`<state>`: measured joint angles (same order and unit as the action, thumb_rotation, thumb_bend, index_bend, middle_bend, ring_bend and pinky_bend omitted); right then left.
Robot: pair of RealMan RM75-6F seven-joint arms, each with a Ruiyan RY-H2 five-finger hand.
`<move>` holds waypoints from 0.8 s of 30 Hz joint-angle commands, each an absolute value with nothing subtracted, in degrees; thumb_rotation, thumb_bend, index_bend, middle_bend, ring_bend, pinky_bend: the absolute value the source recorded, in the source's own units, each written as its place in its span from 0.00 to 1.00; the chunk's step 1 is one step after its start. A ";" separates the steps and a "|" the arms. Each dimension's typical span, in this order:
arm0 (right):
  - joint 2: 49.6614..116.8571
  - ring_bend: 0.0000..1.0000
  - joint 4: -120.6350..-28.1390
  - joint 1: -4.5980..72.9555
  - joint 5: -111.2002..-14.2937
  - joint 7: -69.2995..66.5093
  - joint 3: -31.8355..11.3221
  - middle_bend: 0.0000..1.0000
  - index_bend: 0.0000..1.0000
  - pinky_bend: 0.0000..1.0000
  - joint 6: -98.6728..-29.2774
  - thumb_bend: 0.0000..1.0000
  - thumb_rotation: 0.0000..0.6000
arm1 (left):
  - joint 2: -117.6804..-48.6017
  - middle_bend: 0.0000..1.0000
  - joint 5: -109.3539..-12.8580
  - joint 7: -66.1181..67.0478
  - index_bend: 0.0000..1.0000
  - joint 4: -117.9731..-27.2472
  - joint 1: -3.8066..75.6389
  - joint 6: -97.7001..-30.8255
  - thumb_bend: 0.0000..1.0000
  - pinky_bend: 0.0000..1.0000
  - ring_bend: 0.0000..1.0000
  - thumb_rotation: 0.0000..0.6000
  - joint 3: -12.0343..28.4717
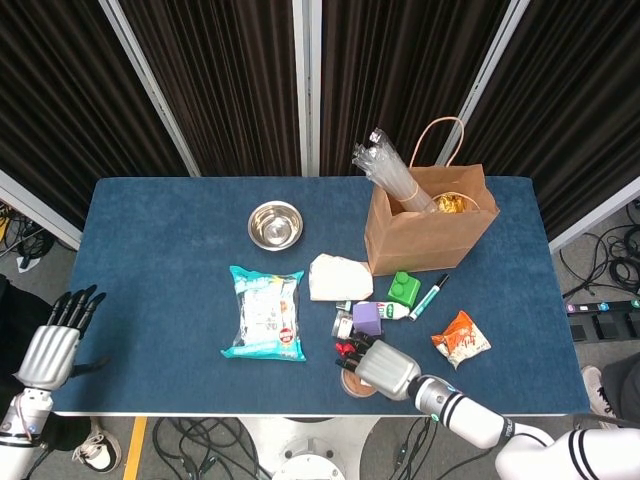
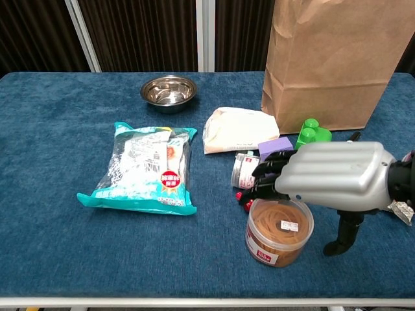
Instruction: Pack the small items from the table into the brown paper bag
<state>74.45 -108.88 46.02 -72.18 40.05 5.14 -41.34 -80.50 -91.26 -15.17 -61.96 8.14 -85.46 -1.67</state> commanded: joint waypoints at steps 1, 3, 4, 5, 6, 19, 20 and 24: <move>75.32 0.05 -108.19 46.42 -71.59 40.78 5.64 0.18 0.15 0.00 -40.96 0.00 1.00 | -80.61 0.07 -91.23 -15.31 0.10 -61.66 8.06 -85.44 0.06 0.05 0.00 1.00 -1.70; 75.90 0.05 -107.98 46.60 -71.29 41.07 5.80 0.18 0.16 0.00 -41.06 0.00 1.00 | -80.60 0.07 -91.35 -15.71 0.10 -61.38 8.16 -85.17 0.06 0.05 0.00 1.00 -1.85; 76.09 0.06 -107.95 46.57 -71.46 41.24 5.83 0.19 0.18 0.00 -41.42 0.00 1.00 | -80.63 0.07 -91.39 -15.85 0.10 -61.28 8.18 -85.13 0.06 0.05 0.00 1.00 -1.87; 76.31 0.08 -107.95 46.47 -71.77 41.34 5.82 0.20 0.20 0.00 -42.00 0.00 1.00 | -80.68 0.07 -91.41 -15.96 0.10 -61.14 8.20 -85.13 0.06 0.05 0.00 1.00 -1.86; 76.44 0.09 -107.98 46.36 -72.01 41.41 5.82 0.21 0.22 0.01 -42.47 0.00 1.00 | -80.71 0.07 -91.44 -16.02 0.10 -61.04 8.20 -85.17 0.06 0.05 0.00 1.00 -1.85; 77.47 0.29 -107.84 44.84 -74.43 41.99 5.24 0.42 0.53 0.15 -47.77 0.09 1.00 | -80.97 0.07 -91.43 -16.31 0.10 -60.49 8.11 -85.37 0.06 0.05 0.00 1.00 -1.77; 76.97 0.29 -108.59 44.84 -74.78 41.75 4.72 0.42 0.53 0.15 -48.44 0.09 1.00 | -80.93 0.07 -91.41 -16.37 0.10 -60.49 8.12 -85.36 0.06 0.05 0.00 1.00 -1.74; 73.67 0.29 -113.10 44.94 -76.82 40.72 1.43 0.42 0.53 0.15 -52.19 0.10 1.00 | -80.79 0.07 -91.45 -16.39 0.10 -60.64 8.29 -85.32 0.06 0.05 0.00 1.00 -1.62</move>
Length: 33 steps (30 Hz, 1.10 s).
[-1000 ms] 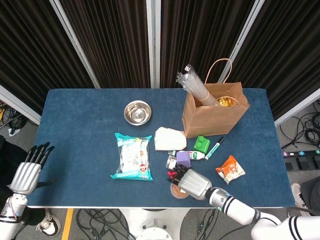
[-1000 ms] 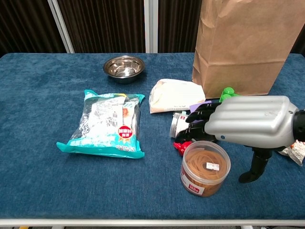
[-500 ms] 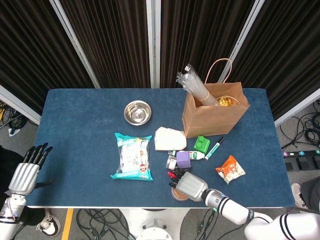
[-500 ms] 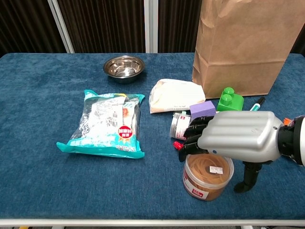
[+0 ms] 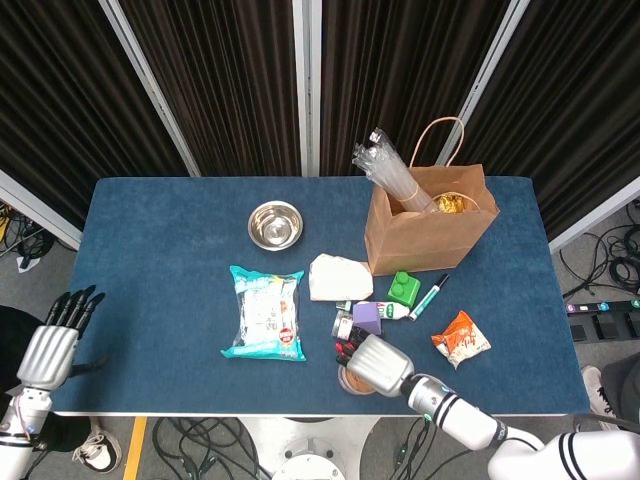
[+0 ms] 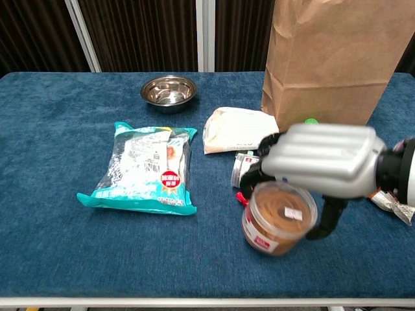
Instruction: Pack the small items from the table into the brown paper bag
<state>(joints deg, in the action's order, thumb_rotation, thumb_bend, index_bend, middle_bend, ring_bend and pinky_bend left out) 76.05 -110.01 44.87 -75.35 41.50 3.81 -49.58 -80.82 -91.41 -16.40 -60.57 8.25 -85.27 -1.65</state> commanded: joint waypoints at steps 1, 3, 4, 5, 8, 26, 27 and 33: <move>72.73 0.30 -114.35 44.95 -77.38 40.47 0.43 0.43 0.53 0.15 -53.28 0.10 1.00 | -80.77 0.07 -91.50 -16.36 0.10 -60.70 8.34 -85.35 0.06 0.05 0.00 1.00 -1.59; 70.73 0.31 -116.80 45.08 -78.33 40.10 -1.76 0.43 0.54 0.16 -55.34 0.10 1.00 | -80.74 0.07 -91.59 -16.31 0.10 -60.88 8.42 -85.39 0.06 0.05 0.00 1.00 -1.57; 69.65 0.31 -118.03 45.22 -78.64 40.00 -2.99 0.43 0.54 0.17 -56.28 0.11 1.00 | -80.73 0.07 -91.64 -16.27 0.10 -60.95 8.46 -85.41 0.06 0.05 0.00 1.00 -1.56; 68.21 0.31 -119.56 45.44 -78.95 40.04 -4.77 0.43 0.54 0.17 -57.56 0.11 1.00 | -80.71 0.07 -91.71 -16.20 0.10 -61.06 8.51 -85.43 0.06 0.05 0.00 1.00 -1.56; 65.18 0.31 -122.08 45.97 -79.90 41.70 -9.69 0.44 0.54 0.18 -61.58 0.12 1.00 | -80.60 0.07 -91.97 -16.15 0.10 -61.28 8.63 -85.48 0.06 0.05 0.00 1.00 -1.65; 65.60 0.31 -102.61 43.07 -72.30 46.64 -24.80 0.44 0.55 0.18 -82.05 0.14 1.00 | -78.12 0.07 -95.01 -16.49 0.10 -66.44 8.74 -90.32 0.06 0.05 0.00 1.00 -1.48; 66.06 0.31 -100.65 42.70 -71.22 46.35 -24.88 0.44 0.55 0.18 -82.45 0.14 1.00 | -78.08 0.07 -95.04 -16.53 0.10 -66.49 8.83 -90.19 0.06 0.05 0.00 1.00 -1.50; 68.49 0.31 -92.80 42.00 -67.31 44.20 -24.54 0.44 0.55 0.18 -81.89 0.15 1.00 | -78.29 0.07 -95.06 -16.88 0.10 -65.99 9.30 -89.57 0.06 0.05 0.00 1.00 -1.46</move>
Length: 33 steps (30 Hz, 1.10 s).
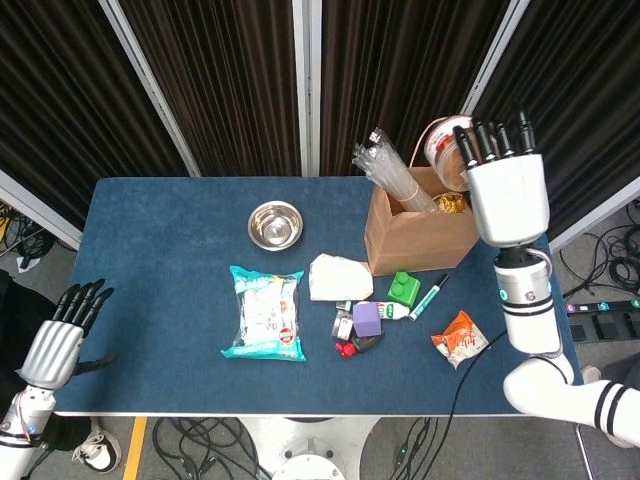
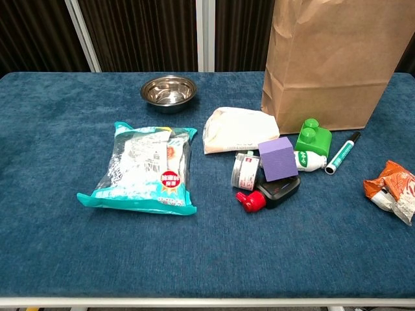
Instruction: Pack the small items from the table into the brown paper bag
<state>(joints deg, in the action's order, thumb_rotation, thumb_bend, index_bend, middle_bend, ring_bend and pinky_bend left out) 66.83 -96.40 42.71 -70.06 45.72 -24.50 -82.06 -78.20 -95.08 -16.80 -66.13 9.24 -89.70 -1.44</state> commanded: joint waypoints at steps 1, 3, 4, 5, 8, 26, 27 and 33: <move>68.95 0.31 -91.71 42.03 -66.29 43.95 -24.36 0.44 0.55 0.18 -81.17 0.15 1.00 | -78.36 0.07 -95.01 -16.95 0.10 -65.86 9.34 -89.39 0.06 0.05 0.00 1.00 -1.52; 69.60 0.31 -90.51 42.18 -64.89 43.86 -24.08 0.44 0.55 0.18 -80.04 0.15 1.00 | -78.47 0.07 -95.04 -16.89 0.10 -65.63 9.40 -89.14 0.06 0.05 0.00 1.00 -1.65; 69.96 0.31 -90.03 42.29 -64.33 43.67 -23.93 0.44 0.55 0.18 -79.47 0.15 1.00 | -78.52 0.07 -95.06 -16.81 0.10 -65.53 9.40 -89.04 0.06 0.05 0.00 1.00 -1.73; 70.45 0.31 -89.46 42.43 -63.63 43.39 -23.70 0.44 0.55 0.18 -78.72 0.15 1.00 | -78.62 0.07 -95.08 -16.72 0.10 -65.46 9.41 -88.94 0.06 0.05 0.00 1.00 -1.81; 71.62 0.31 -89.05 42.59 -61.61 42.38 -23.17 0.44 0.55 0.18 -76.80 0.15 1.00 | -78.85 0.07 -95.16 -16.53 0.10 -65.48 9.37 -88.94 0.06 0.05 0.00 1.00 -1.95; 69.45 0.10 -94.75 44.90 -49.68 43.81 -22.74 0.23 0.19 0.03 -68.04 0.00 1.00 | -79.57 0.07 -94.63 -16.52 0.10 -64.39 9.37 -87.86 0.06 0.05 0.00 1.00 -2.32; 69.35 0.08 -94.79 44.93 -49.53 43.50 -22.68 0.21 0.18 0.02 -68.08 0.00 1.00 | -79.58 0.07 -94.57 -16.58 0.10 -64.35 9.39 -87.86 0.06 0.05 0.00 1.00 -2.27; 68.56 0.05 -95.23 45.10 -49.20 42.40 -22.35 0.18 0.15 0.00 -68.20 0.00 1.00 | -79.67 0.07 -94.47 -16.58 0.10 -64.30 9.36 -87.84 0.06 0.05 0.00 1.00 -2.28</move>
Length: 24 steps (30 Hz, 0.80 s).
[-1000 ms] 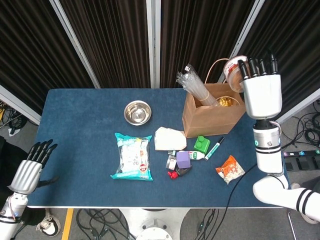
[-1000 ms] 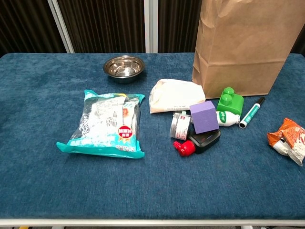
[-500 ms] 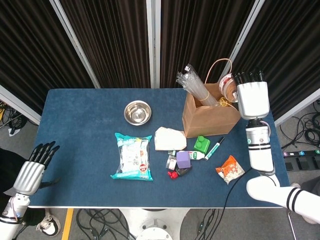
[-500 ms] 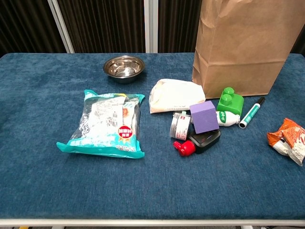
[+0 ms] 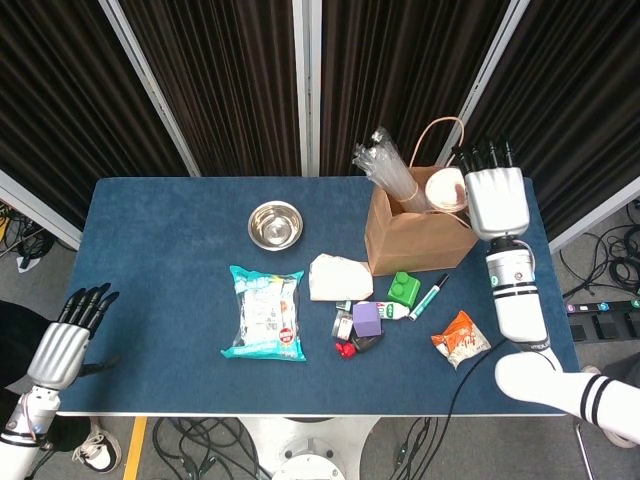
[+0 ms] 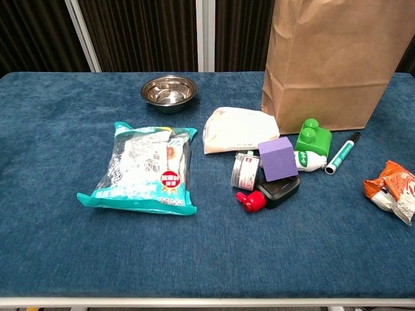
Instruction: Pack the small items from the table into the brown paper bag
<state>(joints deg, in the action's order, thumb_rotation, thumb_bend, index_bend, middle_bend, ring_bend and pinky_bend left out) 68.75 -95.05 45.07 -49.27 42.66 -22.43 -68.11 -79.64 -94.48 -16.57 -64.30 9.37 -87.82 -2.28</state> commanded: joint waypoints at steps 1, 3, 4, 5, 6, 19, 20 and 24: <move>68.45 0.05 -95.33 45.12 -49.19 42.20 -22.32 0.18 0.15 0.00 -68.27 0.00 1.00 | -79.70 0.07 -94.48 -16.56 0.10 -64.32 9.36 -87.85 0.06 0.05 0.00 1.00 -2.28; 68.18 0.05 -95.62 45.13 -49.36 41.80 -22.15 0.18 0.15 0.00 -68.45 0.00 1.00 | -79.68 0.07 -94.53 -16.48 0.10 -64.42 9.43 -87.89 0.06 0.05 0.00 1.00 -2.24; 68.07 0.05 -95.76 45.11 -49.48 41.56 -22.10 0.18 0.15 0.00 -68.56 0.00 1.00 | -79.65 0.07 -94.56 -16.42 0.10 -64.48 9.44 -87.93 0.06 0.05 0.00 1.00 -2.23; 67.95 0.05 -96.00 45.06 -49.65 41.20 -22.08 0.18 0.15 0.00 -68.79 0.00 1.00 | -79.59 0.07 -94.56 -16.37 0.10 -64.58 9.48 -87.96 0.06 0.05 0.00 1.00 -2.19; 67.86 0.05 -96.20 45.03 -49.81 40.86 -22.11 0.18 0.15 0.00 -69.00 0.00 1.00 | -79.54 0.07 -94.55 -16.32 0.10 -64.66 9.47 -87.99 0.06 0.05 0.00 1.00 -2.17; 63.70 0.11 -107.61 40.64 -67.07 21.86 -29.08 0.24 0.19 0.04 -83.26 0.00 1.00 | -78.70 0.07 -94.70 -15.69 0.10 -66.14 9.79 -88.31 0.06 0.05 0.00 1.00 -1.86; 62.56 0.13 -109.60 39.97 -68.23 21.22 -29.17 0.25 0.20 0.05 -83.75 0.00 1.00 | -78.67 0.07 -94.71 -15.62 0.10 -66.23 9.81 -88.29 0.06 0.05 0.00 1.00 -1.85; 58.76 0.14 -116.97 36.91 -73.61 21.28 -27.00 0.27 0.21 0.06 -84.96 0.00 1.00 | -78.67 0.07 -94.81 -15.37 0.10 -66.65 9.91 -88.43 0.06 0.05 0.00 1.00 -1.75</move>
<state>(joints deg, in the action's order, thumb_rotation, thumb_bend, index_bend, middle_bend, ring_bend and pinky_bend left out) 62.15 -111.84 40.00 -68.79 22.39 -27.86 -82.76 -78.67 -94.80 -15.38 -66.64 9.90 -88.42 -1.77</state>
